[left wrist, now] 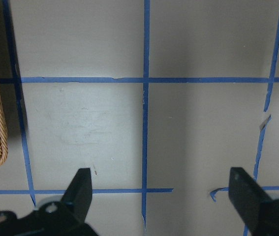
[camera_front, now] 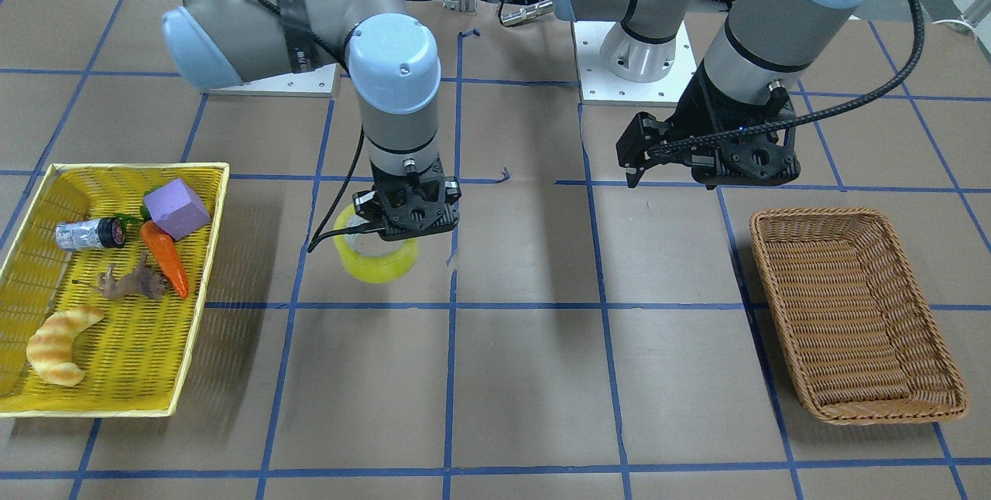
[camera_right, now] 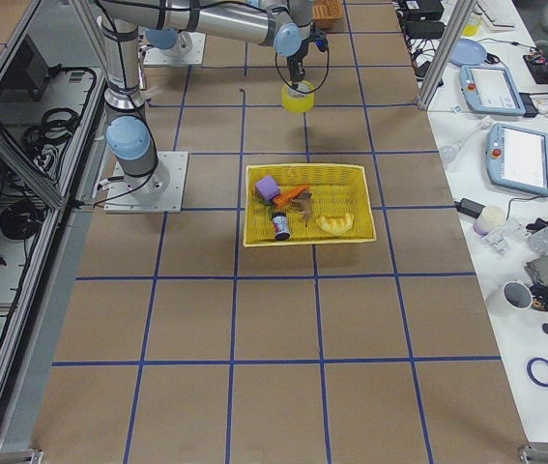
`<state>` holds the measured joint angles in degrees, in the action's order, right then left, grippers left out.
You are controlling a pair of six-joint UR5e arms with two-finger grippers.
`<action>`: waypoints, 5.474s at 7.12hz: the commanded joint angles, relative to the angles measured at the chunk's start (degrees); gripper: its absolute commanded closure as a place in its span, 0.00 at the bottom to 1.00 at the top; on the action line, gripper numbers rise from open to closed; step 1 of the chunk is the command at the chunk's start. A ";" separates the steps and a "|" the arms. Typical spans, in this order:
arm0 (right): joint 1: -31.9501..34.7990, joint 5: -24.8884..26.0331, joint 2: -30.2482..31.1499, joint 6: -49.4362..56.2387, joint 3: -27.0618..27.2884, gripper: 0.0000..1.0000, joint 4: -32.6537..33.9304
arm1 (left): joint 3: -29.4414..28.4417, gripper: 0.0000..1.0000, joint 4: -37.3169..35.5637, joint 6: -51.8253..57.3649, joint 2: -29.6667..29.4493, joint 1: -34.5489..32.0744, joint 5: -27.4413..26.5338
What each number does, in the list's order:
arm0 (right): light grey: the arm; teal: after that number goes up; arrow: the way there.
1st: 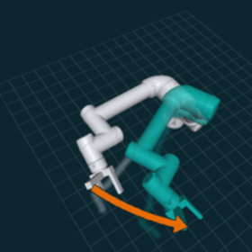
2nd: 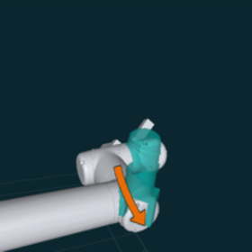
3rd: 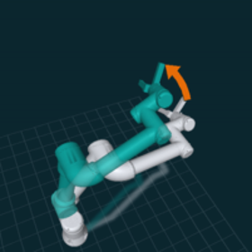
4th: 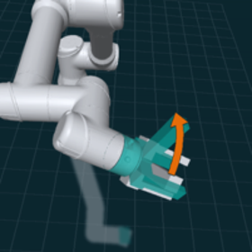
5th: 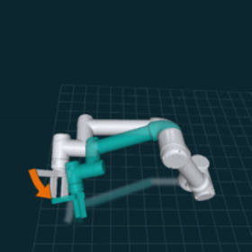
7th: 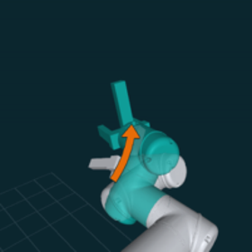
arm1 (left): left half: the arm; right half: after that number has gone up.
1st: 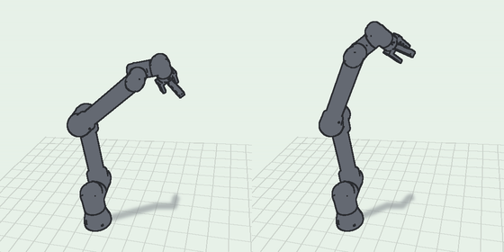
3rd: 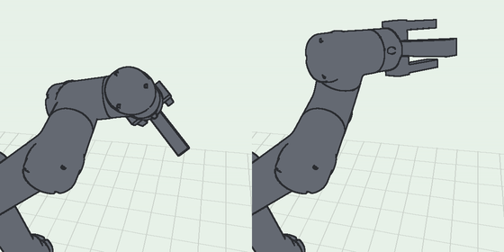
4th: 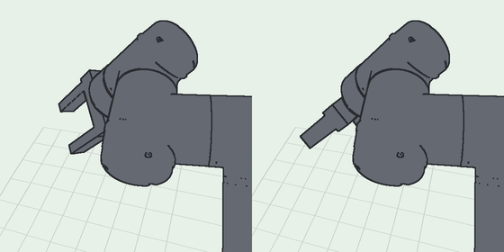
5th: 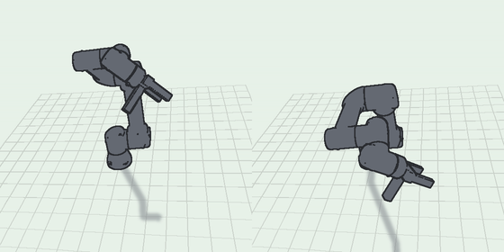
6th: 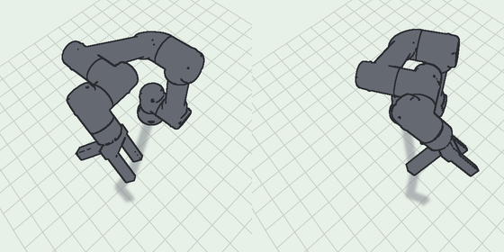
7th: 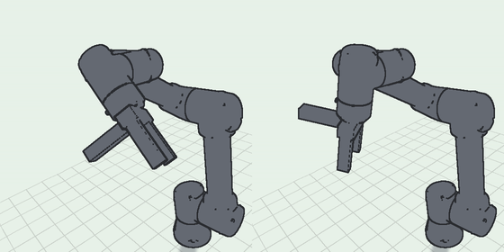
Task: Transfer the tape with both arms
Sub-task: 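Carry the tape roll with the right gripper to the table center and lower it, then release the tape roll and raise the right gripper while the left arm reaches toward it, then grasp the tape roll with the left gripper while the right arm withdraws, then carry the tape roll with the left gripper into the wicker basket and release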
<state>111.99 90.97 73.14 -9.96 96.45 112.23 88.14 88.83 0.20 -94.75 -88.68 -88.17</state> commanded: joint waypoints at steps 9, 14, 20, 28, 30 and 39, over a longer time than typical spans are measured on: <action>12.11 -7.03 -9.78 -16.32 -0.12 0.00 10.73 | 0.19 0.00 -0.06 0.42 -0.17 0.00 0.01; -4.71 -2.64 1.35 0.13 -1.09 0.00 -0.99 | 2.03 0.00 -0.06 0.07 0.44 -0.35 0.63; -22.43 -0.53 10.16 8.55 -6.44 0.00 -18.07 | 25.45 0.00 -29.33 -12.59 -2.53 -14.06 2.89; -22.08 -0.44 11.85 8.64 -6.10 0.00 -21.61 | 30.60 0.22 -39.35 -11.71 -12.12 -15.82 2.74; -22.34 -0.26 11.94 8.64 -6.45 0.00 -21.79 | 30.60 0.94 -39.34 -7.42 -11.69 -15.56 2.74; -22.26 0.88 12.20 8.55 -6.28 0.00 -20.73 | 25.71 1.00 -30.41 25.23 -1.77 10.93 -8.69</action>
<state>89.75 91.90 85.33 -1.38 90.25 91.47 116.15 55.22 18.41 -98.16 -83.53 -95.84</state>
